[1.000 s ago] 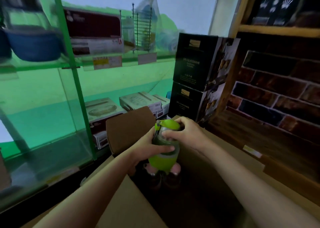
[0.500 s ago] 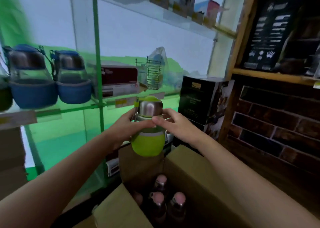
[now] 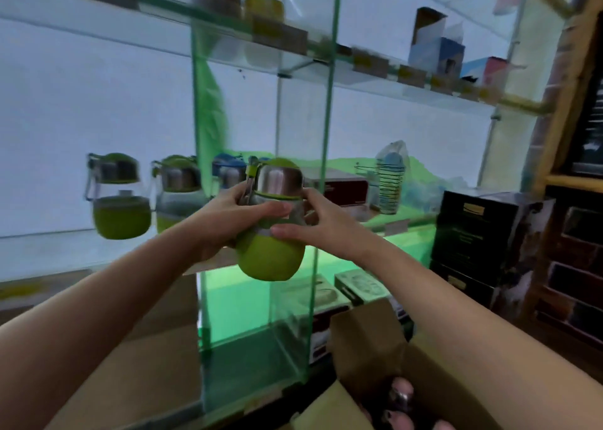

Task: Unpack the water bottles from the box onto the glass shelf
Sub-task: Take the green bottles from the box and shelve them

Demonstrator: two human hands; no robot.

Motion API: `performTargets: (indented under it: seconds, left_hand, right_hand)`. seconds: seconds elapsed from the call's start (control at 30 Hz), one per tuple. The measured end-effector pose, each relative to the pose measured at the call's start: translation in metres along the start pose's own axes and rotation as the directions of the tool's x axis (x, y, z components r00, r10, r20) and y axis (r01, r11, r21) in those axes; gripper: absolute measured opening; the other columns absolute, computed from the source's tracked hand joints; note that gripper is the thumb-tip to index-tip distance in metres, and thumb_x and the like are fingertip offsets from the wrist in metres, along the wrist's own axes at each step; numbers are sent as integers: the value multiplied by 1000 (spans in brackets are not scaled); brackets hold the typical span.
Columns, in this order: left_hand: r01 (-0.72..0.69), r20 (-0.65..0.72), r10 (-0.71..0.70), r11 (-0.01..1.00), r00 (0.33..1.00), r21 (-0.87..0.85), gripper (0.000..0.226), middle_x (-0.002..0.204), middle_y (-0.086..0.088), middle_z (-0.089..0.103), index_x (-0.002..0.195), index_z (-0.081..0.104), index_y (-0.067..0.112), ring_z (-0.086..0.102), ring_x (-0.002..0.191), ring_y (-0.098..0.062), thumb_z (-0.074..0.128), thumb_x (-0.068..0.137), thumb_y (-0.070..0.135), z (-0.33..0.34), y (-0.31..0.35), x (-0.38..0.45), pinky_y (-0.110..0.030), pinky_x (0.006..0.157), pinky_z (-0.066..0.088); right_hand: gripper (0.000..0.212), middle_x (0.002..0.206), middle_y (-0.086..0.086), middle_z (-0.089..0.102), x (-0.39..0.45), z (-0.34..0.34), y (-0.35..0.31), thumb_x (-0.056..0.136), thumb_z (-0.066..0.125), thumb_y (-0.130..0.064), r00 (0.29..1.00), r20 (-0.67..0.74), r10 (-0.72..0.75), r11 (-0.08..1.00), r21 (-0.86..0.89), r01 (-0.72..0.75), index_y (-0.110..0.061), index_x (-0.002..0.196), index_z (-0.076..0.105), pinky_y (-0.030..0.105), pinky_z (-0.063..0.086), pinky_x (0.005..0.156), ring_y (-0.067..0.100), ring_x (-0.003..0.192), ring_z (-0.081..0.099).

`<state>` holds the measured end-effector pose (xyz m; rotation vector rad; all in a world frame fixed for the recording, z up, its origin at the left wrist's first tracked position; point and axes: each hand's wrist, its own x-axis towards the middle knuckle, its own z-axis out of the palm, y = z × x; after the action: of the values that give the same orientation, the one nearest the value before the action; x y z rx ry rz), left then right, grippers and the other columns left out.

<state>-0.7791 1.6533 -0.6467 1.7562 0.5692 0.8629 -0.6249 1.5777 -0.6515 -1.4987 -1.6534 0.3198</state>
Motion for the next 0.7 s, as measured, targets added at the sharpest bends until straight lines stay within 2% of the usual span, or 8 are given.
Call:
performTargets:
  seconds: [0.07, 0.13, 0.2, 0.3, 0.4, 0.5, 0.6, 0.7]
  left_hand:
    - [2, -30, -2, 1000, 1000, 0, 28, 85, 5, 75, 104, 60, 25, 71, 68, -9, 70, 79, 18, -33, 4, -14, -23, 52, 56]
    - [1, -68, 1, 999, 998, 42, 32, 91, 4, 73, 104, 60, 28, 71, 69, -9, 74, 76, 24, -66, 5, -27, -25, 52, 55]
    - [5, -93, 3, 996, 996, 91, 47, 97, 3, 73, 107, 61, 30, 72, 80, -14, 80, 65, 34, -97, 8, -39, -31, 63, 57]
    - [19, -139, -1, 992, 990, 123, 76, 104, 0, 72, 119, 58, 27, 72, 88, -19, 85, 50, 42, -143, 11, -53, -32, 63, 56]
    - [18, -216, 5, 994, 976, 103, 57, 107, 2, 68, 120, 54, 30, 68, 90, -16, 77, 68, 34, -176, 3, -59, -31, 66, 55]
    - [40, -290, -13, 995, 957, 89, 35, 108, 2, 66, 109, 55, 36, 66, 93, -16, 70, 79, 30, -198, -14, -57, -35, 76, 55]
    - [93, -318, -59, 991, 946, 93, 40, 110, 1, 64, 114, 51, 35, 64, 98, -19, 71, 79, 33, -211, -30, -47, -41, 81, 54]
    - [179, -313, -141, 979, 939, 97, 49, 109, 0, 61, 120, 47, 36, 62, 101, -26, 71, 77, 38, -220, -41, -39, -53, 84, 54]
  right_hand:
    - [61, 106, -11, 62, 14, 24, -19, 73, 77, -40, 999, 19, -44, 999, 24, 43, -24, 125, 50, 11, 44, 70, -7, 86, 55]
    - [60, 105, -12, 62, 26, 48, -41, 73, 77, -38, 996, 44, -75, 996, 45, 73, -23, 125, 51, 9, 45, 69, -7, 84, 55]
    - [62, 110, -8, 62, 38, 68, -62, 73, 77, -41, 993, 60, -103, 994, 34, 101, -25, 126, 50, 17, 48, 77, -1, 90, 57]
    - [63, 111, -8, 60, 59, 100, -92, 73, 76, -43, 989, 69, -132, 991, 15, 131, -23, 127, 50, 17, 47, 77, 5, 95, 58]
    - [70, 117, -3, 61, 81, 134, -108, 71, 77, -44, 987, 93, -132, 991, -6, 133, -22, 130, 47, 30, 50, 89, 14, 105, 60]
    - [78, 122, 3, 59, 98, 162, -112, 70, 79, -42, 987, 119, -112, 994, -7, 113, -20, 135, 41, 40, 49, 97, 20, 110, 59]
    - [78, 126, 6, 58, 110, 179, -109, 72, 77, -40, 986, 145, -80, 996, -26, 84, -19, 137, 40, 43, 47, 100, 23, 114, 58]
    - [74, 128, 7, 58, 118, 187, -103, 76, 75, -36, 988, 142, -62, 994, -79, 74, -15, 138, 40, 32, 44, 97, 23, 116, 55]
